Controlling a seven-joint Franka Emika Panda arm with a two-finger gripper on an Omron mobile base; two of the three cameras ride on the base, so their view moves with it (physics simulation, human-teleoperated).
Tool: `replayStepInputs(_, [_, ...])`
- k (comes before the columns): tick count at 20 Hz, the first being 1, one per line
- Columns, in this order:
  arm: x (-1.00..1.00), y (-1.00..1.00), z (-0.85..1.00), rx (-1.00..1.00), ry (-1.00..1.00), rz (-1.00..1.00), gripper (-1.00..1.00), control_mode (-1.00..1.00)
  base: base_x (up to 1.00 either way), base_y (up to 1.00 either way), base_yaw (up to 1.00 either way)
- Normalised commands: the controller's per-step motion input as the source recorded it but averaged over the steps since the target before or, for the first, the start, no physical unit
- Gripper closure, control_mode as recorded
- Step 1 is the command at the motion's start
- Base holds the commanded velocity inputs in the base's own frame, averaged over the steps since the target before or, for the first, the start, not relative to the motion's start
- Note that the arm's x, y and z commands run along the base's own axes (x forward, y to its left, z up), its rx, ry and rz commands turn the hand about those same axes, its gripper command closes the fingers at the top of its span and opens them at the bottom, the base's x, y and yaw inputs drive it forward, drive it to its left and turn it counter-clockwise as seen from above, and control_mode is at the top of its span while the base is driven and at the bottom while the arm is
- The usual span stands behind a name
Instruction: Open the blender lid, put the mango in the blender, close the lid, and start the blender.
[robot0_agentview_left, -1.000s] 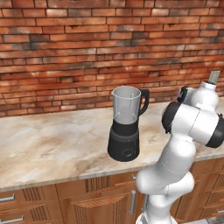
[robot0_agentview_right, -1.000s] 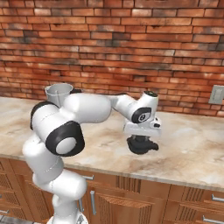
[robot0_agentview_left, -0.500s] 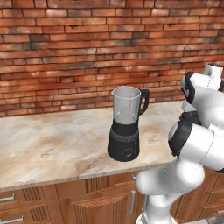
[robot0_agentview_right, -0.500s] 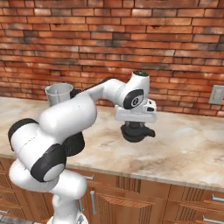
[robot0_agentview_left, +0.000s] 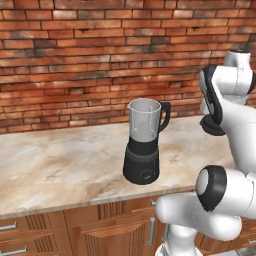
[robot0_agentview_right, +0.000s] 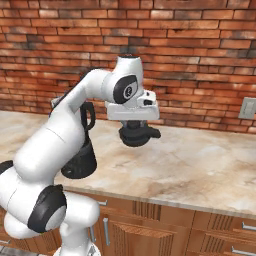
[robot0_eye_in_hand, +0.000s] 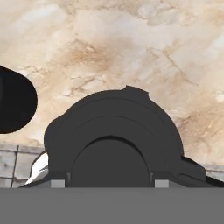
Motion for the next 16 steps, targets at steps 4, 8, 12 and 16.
replayStepInputs(4, [-0.22, 0.78, 0.91, -0.03, 0.0, -0.03, 1.0, -1.0, 0.0, 0.0, 0.0])
replayStepInputs(8, [-0.04, 0.82, 0.63, -0.02, 0.0, -0.03, 1.0, -1.0, 0.0, 0.0, 0.0])
replayStepInputs(12, [0.0, 0.77, 0.37, 0.0, 0.0, 0.0, 1.0, -1.0, 0.0, 0.0, 0.0])
replayStepInputs(16, [0.0, 0.66, 0.31, 0.0, 0.0, 0.0, 1.0, -1.0, 0.0, 0.0, 0.0])
